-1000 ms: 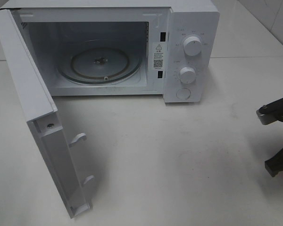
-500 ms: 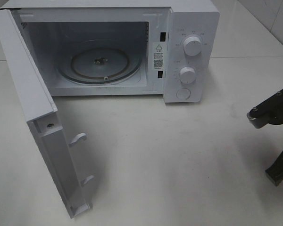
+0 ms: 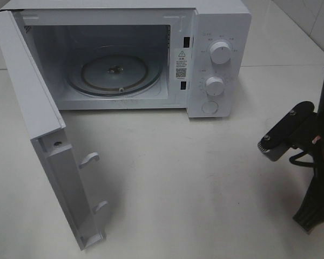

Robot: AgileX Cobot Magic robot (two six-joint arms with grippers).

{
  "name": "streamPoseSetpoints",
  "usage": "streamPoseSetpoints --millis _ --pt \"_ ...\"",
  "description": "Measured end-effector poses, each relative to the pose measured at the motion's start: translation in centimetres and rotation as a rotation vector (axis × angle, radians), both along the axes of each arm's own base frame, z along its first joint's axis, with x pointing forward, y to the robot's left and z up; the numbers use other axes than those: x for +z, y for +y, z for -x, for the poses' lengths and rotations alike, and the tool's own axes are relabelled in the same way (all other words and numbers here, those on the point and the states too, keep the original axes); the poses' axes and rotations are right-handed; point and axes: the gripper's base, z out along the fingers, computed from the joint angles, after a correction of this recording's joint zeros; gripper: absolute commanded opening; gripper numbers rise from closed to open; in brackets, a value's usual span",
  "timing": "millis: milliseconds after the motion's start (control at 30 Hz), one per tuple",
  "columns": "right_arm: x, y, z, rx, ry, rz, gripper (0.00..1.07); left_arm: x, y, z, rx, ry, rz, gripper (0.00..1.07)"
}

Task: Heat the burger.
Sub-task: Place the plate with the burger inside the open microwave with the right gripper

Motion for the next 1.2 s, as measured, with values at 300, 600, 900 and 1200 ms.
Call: streamPoseSetpoints --millis 300,600,900,1200 --pt "0.1 2.6 2.1 0.163 0.007 0.024 0.00 0.0 0.0 0.0 0.000 0.000 0.000 0.98" --pt "0.2 4.7 4.2 0.322 0.008 0.031 0.00 0.0 0.0 0.0 0.000 0.000 0.000 0.98" --pt "0.3 5.7 5.2 0.500 0.026 0.072 0.00 0.0 0.0 0.0 0.000 0.000 0.000 0.98" --pt "0.4 6.1 4.6 0.662 0.015 0.110 0.00 0.0 0.0 0.0 0.000 0.000 0.000 0.98"
